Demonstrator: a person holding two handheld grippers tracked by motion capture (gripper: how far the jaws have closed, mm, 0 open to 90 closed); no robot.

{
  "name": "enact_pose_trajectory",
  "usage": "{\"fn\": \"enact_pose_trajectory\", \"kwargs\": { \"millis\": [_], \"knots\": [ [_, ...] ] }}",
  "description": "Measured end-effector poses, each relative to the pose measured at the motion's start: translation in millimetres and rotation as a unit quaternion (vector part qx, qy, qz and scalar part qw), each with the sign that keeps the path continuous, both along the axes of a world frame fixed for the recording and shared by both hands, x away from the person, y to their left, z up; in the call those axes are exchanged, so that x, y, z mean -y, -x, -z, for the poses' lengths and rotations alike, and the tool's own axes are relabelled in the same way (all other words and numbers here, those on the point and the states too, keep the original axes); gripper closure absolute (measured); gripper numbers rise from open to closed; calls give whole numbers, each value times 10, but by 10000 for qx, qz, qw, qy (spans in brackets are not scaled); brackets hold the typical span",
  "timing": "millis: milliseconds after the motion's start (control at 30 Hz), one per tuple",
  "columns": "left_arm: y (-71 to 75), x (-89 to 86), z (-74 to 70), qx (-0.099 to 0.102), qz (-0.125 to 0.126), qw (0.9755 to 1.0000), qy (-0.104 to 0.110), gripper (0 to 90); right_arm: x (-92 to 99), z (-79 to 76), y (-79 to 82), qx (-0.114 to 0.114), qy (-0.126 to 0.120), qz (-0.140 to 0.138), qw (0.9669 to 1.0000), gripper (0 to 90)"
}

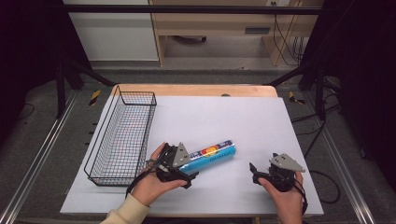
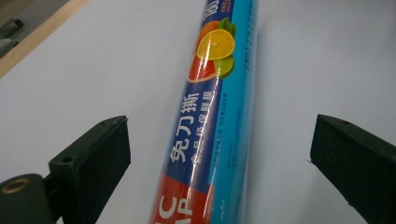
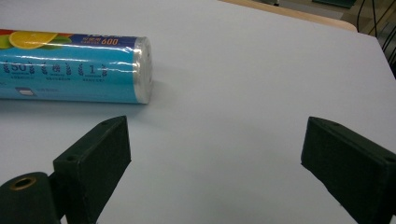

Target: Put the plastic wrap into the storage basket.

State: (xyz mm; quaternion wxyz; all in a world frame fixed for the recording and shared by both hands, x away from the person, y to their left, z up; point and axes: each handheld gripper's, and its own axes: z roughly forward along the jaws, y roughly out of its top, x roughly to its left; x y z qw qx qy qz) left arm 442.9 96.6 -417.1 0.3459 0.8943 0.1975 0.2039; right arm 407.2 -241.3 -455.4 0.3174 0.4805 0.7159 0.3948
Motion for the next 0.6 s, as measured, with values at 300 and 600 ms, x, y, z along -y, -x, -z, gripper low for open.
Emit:
{"fn": "enact_pose_trajectory", "kwargs": {
  "millis": [300, 600],
  "knots": [
    [-182, -7, 86, -182, -115, 9996, -188, 67, 4, -5, -1, -20, -83, -33, 10000, 86],
    [-229, -7, 97, -364, -142, 9988, -290, 71, 3, -4, -3, -45, -113, -39, 9999, 86]
  ]
}}
